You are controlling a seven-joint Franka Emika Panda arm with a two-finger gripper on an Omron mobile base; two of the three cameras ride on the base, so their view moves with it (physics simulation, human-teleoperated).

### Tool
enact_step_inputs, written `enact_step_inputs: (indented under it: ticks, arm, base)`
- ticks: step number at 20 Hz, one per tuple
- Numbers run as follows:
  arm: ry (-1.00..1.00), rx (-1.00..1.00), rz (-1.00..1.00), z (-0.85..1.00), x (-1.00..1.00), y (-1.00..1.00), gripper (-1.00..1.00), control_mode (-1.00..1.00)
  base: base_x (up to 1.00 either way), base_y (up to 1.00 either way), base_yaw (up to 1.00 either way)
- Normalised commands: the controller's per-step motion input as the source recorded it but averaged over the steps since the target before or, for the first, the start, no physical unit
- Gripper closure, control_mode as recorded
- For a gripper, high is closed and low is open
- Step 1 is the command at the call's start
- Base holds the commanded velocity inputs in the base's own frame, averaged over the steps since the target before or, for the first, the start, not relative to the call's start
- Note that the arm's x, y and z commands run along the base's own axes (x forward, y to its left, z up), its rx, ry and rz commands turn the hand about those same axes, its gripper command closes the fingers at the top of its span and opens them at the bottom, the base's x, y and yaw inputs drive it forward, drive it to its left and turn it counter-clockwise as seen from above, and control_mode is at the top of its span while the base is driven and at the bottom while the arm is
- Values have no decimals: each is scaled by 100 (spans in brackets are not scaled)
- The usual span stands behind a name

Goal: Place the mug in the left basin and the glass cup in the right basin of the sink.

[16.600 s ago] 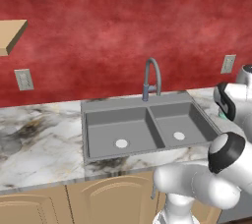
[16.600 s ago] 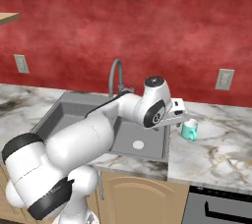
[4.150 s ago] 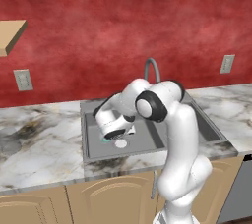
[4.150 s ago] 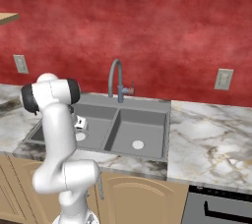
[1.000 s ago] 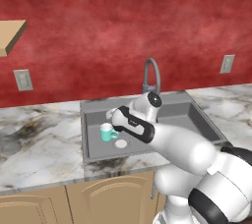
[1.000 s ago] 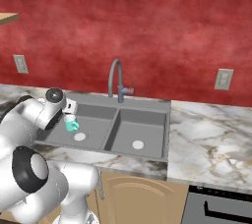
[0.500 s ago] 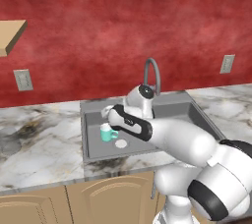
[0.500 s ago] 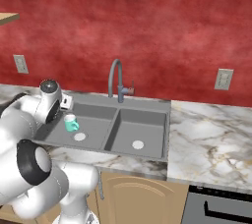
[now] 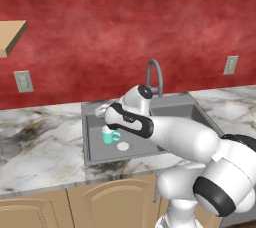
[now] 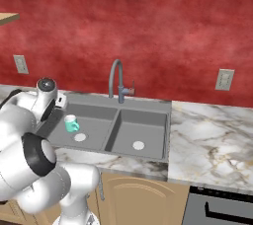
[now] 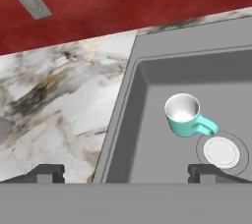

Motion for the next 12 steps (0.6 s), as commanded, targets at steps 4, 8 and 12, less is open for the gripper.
enact_step_inputs:
  ticks: [4, 8, 12]
  arm:
    - [-1, 7, 0, 0, 0, 51, -100, -100]
    - [0, 0, 0, 0, 0, 71, -100, -100]
    - [0, 0, 0, 0, 0, 64, -100, -100]
  base:
    - [0, 0, 0]
    - [0, 0, 0]
    - [0, 0, 0]
